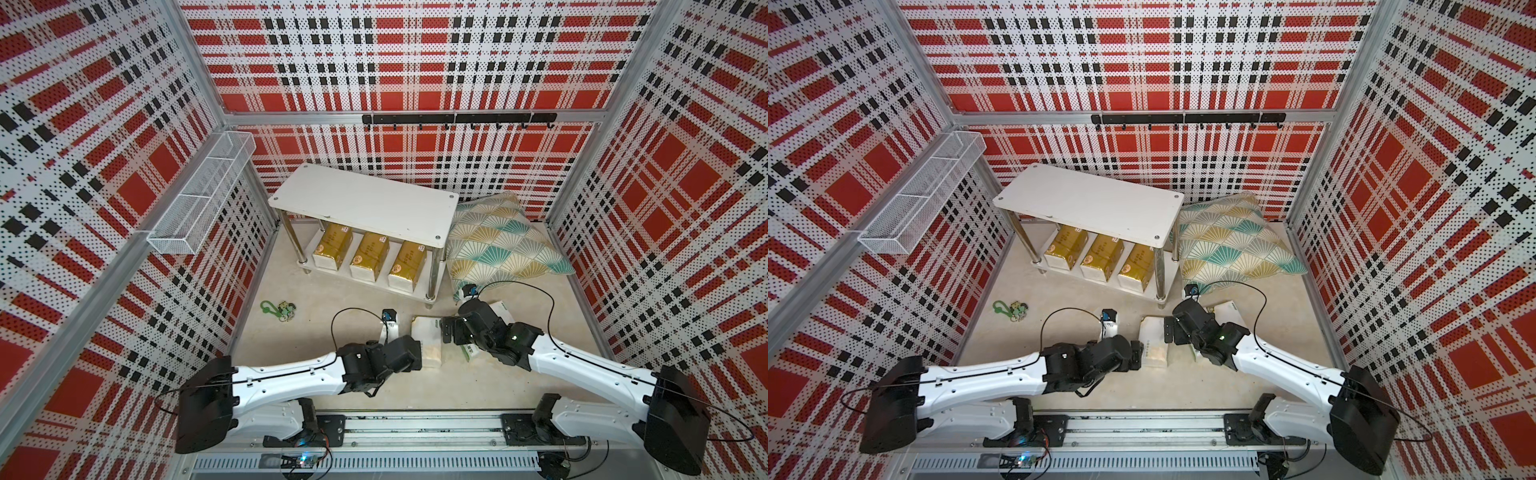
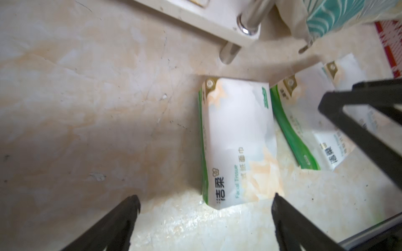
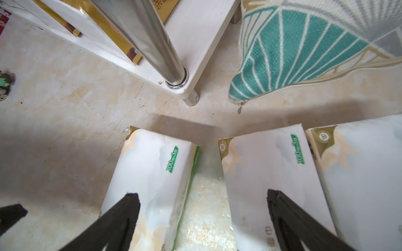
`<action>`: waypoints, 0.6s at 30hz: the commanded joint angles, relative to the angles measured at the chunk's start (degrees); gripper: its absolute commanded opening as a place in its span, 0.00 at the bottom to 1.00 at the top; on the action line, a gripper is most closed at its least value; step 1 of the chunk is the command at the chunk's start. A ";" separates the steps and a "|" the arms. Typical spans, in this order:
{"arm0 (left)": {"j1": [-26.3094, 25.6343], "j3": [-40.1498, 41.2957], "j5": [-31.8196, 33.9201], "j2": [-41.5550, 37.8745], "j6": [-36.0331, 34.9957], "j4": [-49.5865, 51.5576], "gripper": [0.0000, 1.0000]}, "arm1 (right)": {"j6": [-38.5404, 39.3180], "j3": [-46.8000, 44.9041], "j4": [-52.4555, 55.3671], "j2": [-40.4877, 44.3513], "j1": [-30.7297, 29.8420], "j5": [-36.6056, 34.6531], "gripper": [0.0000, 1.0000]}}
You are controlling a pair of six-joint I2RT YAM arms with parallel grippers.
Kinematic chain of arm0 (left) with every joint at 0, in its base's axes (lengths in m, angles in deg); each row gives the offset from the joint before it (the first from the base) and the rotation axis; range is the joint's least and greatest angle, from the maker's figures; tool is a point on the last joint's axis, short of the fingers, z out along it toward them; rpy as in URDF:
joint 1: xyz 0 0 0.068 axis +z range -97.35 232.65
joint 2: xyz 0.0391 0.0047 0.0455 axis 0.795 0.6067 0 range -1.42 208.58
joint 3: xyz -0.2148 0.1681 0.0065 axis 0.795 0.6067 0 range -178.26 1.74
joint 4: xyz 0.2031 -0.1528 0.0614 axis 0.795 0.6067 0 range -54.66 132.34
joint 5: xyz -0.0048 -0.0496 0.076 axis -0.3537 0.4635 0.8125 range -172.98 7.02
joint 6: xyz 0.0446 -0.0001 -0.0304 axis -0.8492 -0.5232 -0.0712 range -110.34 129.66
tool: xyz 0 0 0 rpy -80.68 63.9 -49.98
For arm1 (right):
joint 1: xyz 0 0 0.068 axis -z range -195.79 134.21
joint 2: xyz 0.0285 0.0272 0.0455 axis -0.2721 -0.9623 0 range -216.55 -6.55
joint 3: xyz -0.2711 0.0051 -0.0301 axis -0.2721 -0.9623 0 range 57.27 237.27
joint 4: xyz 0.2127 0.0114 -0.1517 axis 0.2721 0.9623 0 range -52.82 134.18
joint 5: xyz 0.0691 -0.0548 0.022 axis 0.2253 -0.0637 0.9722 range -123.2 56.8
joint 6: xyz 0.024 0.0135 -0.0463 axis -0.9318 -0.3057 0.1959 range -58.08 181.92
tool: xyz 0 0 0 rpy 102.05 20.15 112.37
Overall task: Place the tissue boxes on the shelf by color
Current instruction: Pick up the box of tissues from the center of the board.
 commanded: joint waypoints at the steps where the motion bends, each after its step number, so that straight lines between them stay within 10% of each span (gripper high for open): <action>1: -2.45 -3.31 1.62 5.28 2.01 -0.93 0.99 | 0.81 1.83 1.82 1.71 1.11 -2.35 1.00; 18: -4.03 -15.01 1.38 20.61 -0.36 0.13 0.99 | 2.35 0.51 -0.34 2.47 2.82 -1.77 1.00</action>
